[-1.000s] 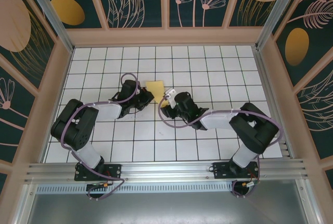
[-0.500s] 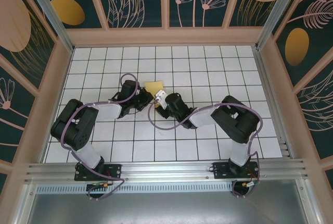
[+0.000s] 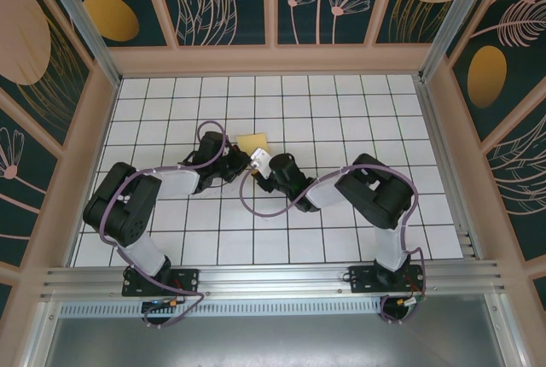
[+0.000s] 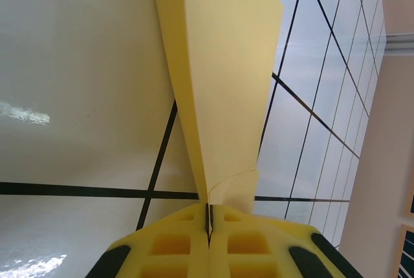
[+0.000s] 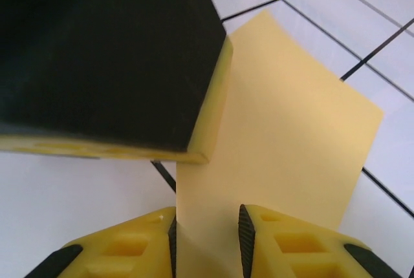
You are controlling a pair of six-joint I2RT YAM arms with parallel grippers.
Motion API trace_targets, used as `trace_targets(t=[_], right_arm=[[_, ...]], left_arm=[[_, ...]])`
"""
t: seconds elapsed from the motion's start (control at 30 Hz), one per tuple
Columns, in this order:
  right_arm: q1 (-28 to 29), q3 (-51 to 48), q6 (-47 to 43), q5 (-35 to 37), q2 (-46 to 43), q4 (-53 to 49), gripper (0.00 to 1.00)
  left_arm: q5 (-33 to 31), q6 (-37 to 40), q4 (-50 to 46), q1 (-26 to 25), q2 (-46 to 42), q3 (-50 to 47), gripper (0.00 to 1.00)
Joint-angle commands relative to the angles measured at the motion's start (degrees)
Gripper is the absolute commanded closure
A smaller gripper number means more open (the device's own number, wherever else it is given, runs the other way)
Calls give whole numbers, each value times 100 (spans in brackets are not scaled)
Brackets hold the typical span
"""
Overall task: Fold a paper plane with a square sheet of paper (pick it up from the middle)
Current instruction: Fold the wing for the fifth time at the center of the table.
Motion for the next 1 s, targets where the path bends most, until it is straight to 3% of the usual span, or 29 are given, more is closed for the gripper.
trace_targets(t=[0.0, 0.23, 0.47, 0.63, 0.97], right_arm=[[20, 2, -59, 66, 81, 502, 75], [-103, -69, 147, -141, 53, 401, 91], [-242, -193, 543, -553, -103, 334, 98], [-298, -328, 1025, -972, -174, 381, 99], [-546, -517, 2448, -1761, -276, 612, 100]], left_arm=[[37, -99, -54, -28, -29, 126, 98], [-8, -55, -168, -28, -104, 238, 91], [-147, 74, -372, 164, -223, 382, 67], [-209, 171, -435, 422, -458, 262, 56], [-179, 363, -246, 516, -660, -75, 54]])
